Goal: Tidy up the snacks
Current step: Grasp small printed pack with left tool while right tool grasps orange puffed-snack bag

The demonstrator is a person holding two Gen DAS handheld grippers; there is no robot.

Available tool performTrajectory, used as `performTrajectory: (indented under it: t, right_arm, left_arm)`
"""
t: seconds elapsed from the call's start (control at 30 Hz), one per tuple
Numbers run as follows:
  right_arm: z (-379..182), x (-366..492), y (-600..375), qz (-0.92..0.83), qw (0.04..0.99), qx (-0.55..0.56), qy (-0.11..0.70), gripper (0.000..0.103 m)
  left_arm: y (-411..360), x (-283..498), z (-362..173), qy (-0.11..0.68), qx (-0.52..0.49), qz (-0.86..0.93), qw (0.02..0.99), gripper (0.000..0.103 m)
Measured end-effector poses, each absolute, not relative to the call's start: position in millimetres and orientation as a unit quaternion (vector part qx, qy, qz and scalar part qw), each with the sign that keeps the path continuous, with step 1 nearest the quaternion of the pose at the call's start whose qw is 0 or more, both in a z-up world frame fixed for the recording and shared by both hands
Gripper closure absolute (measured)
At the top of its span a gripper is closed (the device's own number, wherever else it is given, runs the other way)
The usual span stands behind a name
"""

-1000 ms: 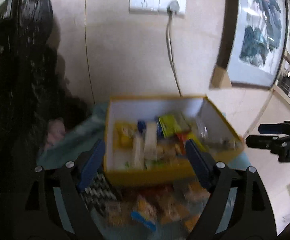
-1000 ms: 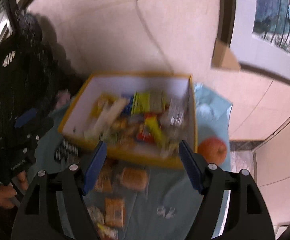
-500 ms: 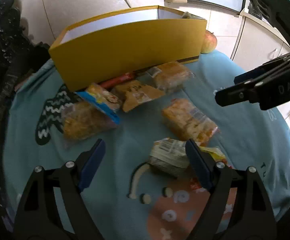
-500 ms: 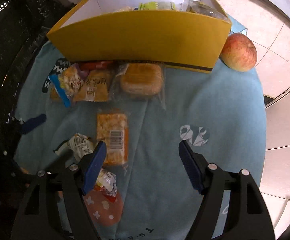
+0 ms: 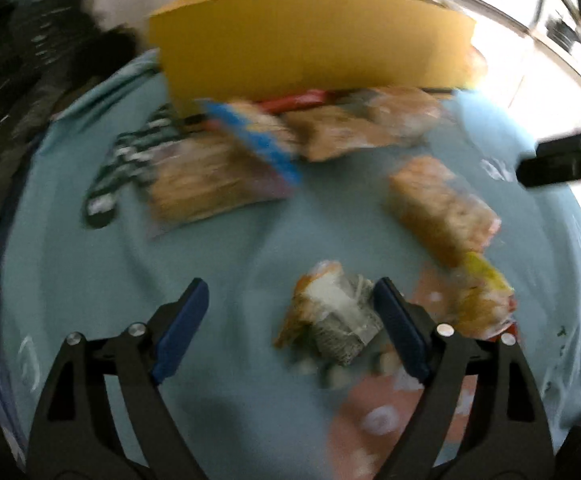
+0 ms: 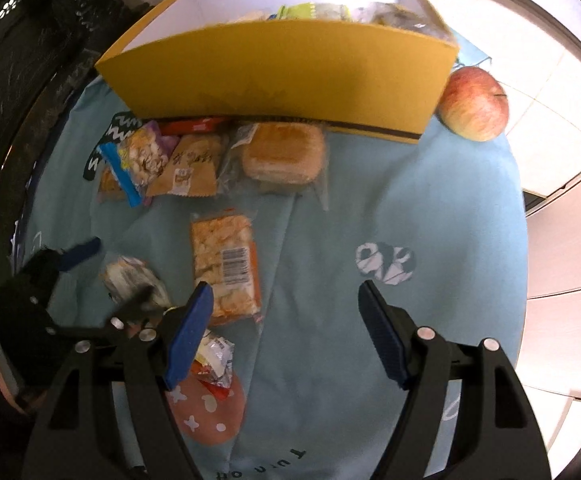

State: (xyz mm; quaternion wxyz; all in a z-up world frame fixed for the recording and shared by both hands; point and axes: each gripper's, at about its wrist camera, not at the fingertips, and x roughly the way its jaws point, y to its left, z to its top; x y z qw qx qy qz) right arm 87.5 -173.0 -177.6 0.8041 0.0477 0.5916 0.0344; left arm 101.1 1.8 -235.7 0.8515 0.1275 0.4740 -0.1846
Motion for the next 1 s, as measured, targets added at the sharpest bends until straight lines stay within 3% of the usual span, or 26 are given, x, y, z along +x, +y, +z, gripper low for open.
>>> performTrajectory:
  t: [0.37,0.4,0.43,0.5,1.0]
  right_arm:
    - [-238,107,-114,0.072,0.769,-0.066,0.632,0.032]
    - [-236,105,-115,0.076,0.775,-0.062,0.624,0.036]
    - [-233,103,-116,0.077,0.778,-0.060,0.620,0.052]
    - [-230,102,-121,0.074,0.778,-0.055,0.621,0.057]
    - [-181,76,-180,0.059,0.805,0.048,0.588,0.057]
  left_arm:
    - [15,99,-245,0.485,0.120,-0.184,0.847,0.011]
    - [14,100,-244,0.482,0.120,-0.187,0.848,0.014]
    - [14,100,-244,0.479,0.119,-0.192,0.848,0.018]
    - [12,98,-241,0.478,0.108,-0.227,0.842,0.065]
    - [27,92,-193,0.453,0.014,-0.243,0.858,0.068]
